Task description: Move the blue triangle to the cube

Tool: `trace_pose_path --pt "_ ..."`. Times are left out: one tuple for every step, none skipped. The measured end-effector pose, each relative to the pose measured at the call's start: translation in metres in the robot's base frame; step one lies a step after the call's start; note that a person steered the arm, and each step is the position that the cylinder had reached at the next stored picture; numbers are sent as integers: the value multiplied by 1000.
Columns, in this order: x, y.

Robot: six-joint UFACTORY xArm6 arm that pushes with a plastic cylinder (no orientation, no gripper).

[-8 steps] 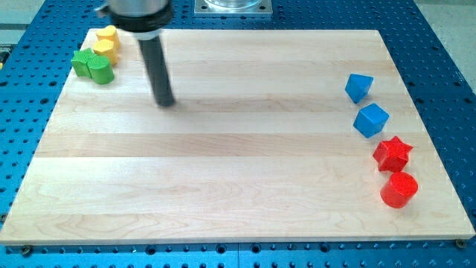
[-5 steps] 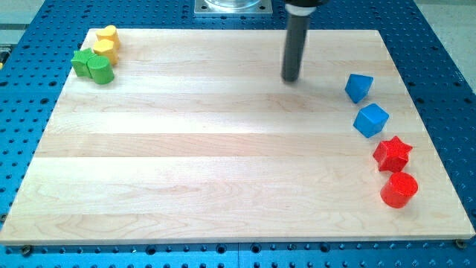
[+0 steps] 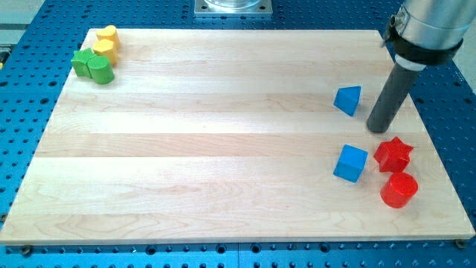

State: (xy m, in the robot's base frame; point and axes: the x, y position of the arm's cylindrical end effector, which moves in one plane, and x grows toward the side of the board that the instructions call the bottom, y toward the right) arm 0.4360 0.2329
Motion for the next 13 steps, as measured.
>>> trace_pose_path --pt "-58 12" --pt "-55 -38" --pt "15 -79" --pt "2 -89" --pt "58 -113" --pt "68 -61" --pt "66 -69" --pt "47 -86" --pt "87 -117" --pt "118 -132" --pt "137 -176" --pt "170 -152" --pt "134 -110"
